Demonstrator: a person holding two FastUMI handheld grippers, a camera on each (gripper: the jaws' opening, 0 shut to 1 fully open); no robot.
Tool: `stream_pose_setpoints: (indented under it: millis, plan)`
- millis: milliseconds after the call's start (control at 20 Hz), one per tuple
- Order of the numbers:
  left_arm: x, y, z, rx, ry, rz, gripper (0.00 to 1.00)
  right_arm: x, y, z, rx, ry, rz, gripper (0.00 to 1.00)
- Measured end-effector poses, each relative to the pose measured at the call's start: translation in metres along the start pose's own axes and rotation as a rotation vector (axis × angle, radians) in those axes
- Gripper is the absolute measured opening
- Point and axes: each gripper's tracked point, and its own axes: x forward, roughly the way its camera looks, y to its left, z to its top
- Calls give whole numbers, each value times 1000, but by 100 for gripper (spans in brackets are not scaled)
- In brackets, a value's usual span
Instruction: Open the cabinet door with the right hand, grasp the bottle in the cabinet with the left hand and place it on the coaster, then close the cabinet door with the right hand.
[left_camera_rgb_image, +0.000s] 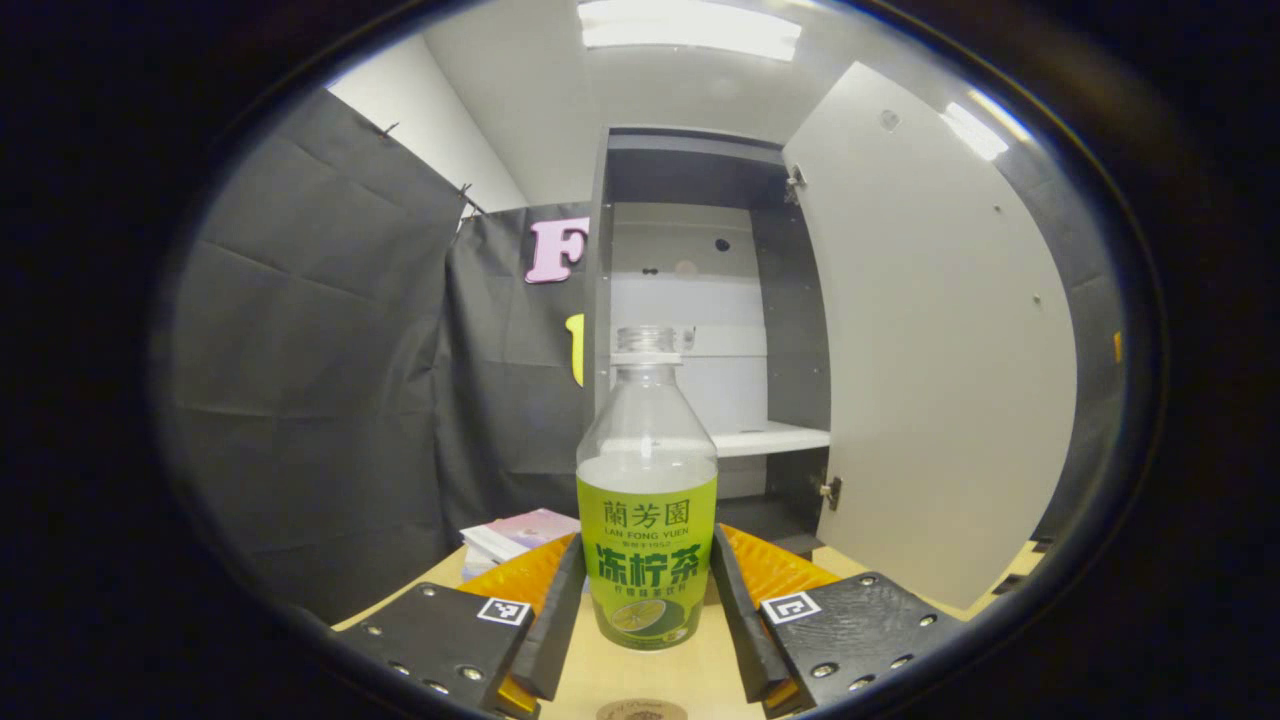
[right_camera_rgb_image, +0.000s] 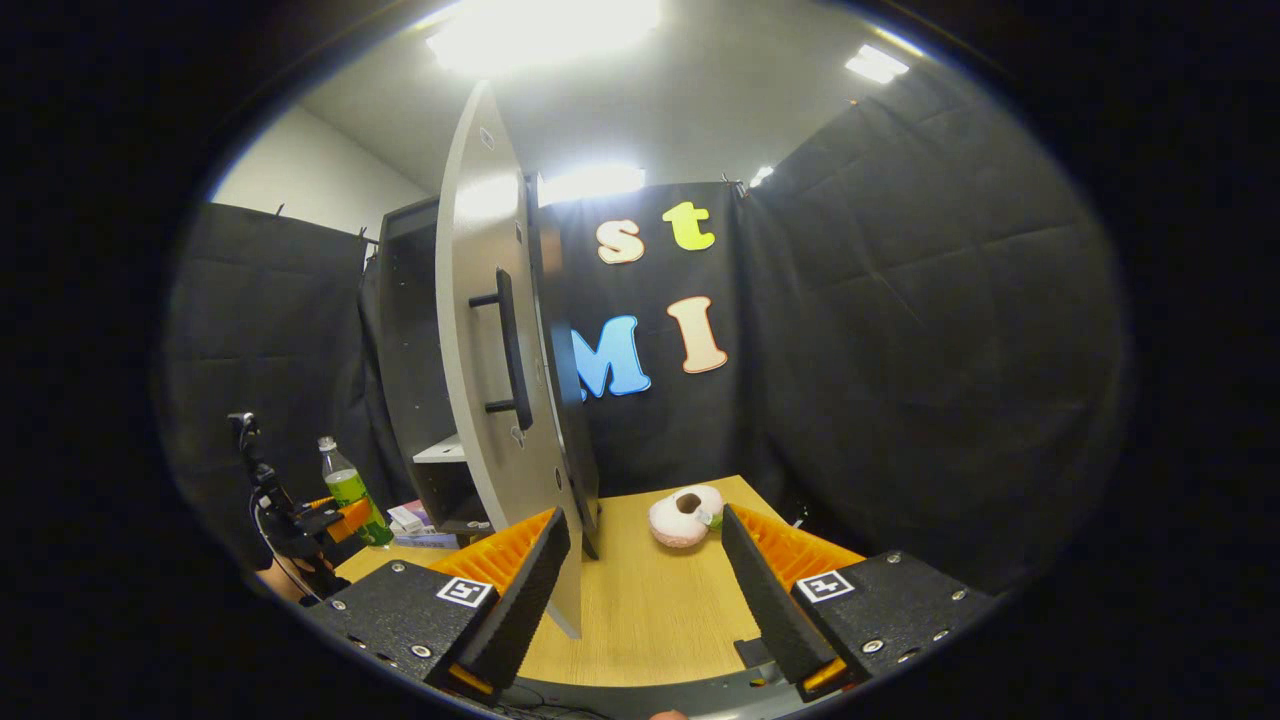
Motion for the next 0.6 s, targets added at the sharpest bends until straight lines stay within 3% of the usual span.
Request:
stream_pose_setpoints:
  millis: [50, 100, 600]
  plan:
    - [-4, 2, -7, 2, 6, 3, 72, 0, 1, 1, -2, -1, 1, 94]
    - [-7, 4, -16, -2, 15, 7, 68, 1, 3, 1, -4, 0, 4, 94]
    - [-29, 7, -96, -34, 75, 37, 69, 14, 13, -12, -48, 22, 22, 94]
